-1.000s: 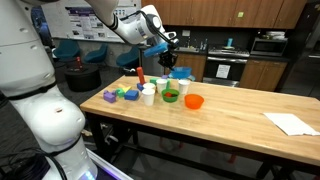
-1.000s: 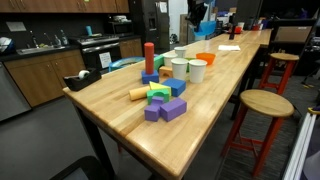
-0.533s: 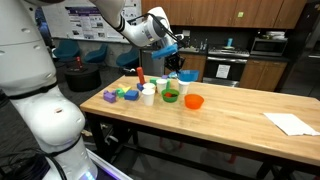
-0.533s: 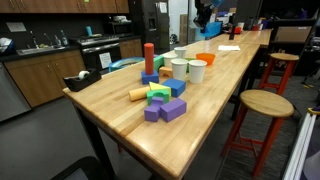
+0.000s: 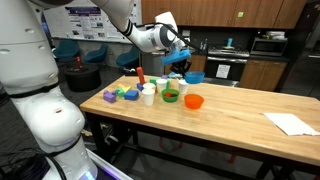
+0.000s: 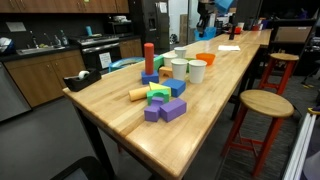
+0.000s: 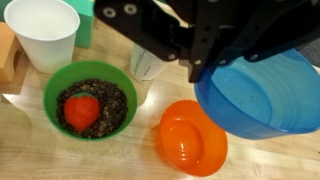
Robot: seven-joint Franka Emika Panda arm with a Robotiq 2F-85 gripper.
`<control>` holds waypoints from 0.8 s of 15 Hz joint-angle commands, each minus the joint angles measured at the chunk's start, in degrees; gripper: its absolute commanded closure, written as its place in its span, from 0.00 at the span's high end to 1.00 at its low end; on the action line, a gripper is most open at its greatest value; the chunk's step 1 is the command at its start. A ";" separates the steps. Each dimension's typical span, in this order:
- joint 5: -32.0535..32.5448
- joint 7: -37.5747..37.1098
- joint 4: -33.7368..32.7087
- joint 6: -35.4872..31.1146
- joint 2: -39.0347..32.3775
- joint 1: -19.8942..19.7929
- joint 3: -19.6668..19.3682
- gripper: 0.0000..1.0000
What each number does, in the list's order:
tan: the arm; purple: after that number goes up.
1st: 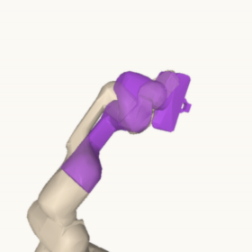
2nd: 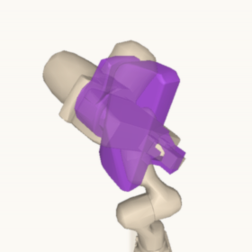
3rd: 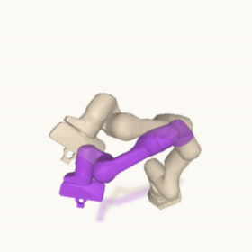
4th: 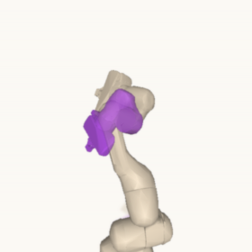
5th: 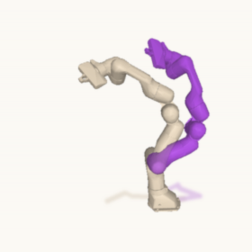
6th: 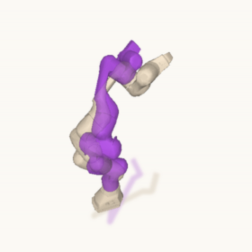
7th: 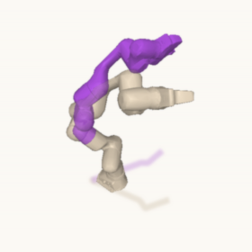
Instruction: Put the bowls together
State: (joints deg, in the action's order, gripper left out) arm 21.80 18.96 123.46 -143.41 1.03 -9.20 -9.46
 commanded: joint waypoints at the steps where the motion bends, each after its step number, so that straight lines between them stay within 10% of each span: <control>1: -2.61 6.41 1.42 -3.84 -1.17 -0.73 -0.81 0.01; 12: -6.39 15.54 6.46 -11.21 -4.18 -2.93 -1.26 0.01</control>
State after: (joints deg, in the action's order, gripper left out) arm 17.51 30.92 128.76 -152.37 -2.57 -11.70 -10.68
